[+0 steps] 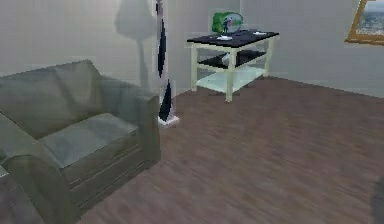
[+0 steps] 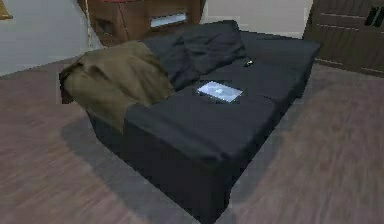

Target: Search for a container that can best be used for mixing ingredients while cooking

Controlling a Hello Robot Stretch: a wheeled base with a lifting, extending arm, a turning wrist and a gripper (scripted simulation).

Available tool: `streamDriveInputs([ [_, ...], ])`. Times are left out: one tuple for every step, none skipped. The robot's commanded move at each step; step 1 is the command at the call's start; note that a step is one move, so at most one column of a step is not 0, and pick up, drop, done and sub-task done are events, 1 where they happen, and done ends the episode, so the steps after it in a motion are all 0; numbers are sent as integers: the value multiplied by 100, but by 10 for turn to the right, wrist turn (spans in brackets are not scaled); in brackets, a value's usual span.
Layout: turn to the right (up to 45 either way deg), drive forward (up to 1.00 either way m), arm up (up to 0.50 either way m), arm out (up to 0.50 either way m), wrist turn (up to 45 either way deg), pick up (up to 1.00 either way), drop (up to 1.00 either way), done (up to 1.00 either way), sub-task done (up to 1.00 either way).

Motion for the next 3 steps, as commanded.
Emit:
streamDriveInputs([
  [240,0,0,0,0,0,0,0,0],
  [0,100,0,0,0,0,0,0,0],
  [0,100,0,0,0,0,0,0,0],
])
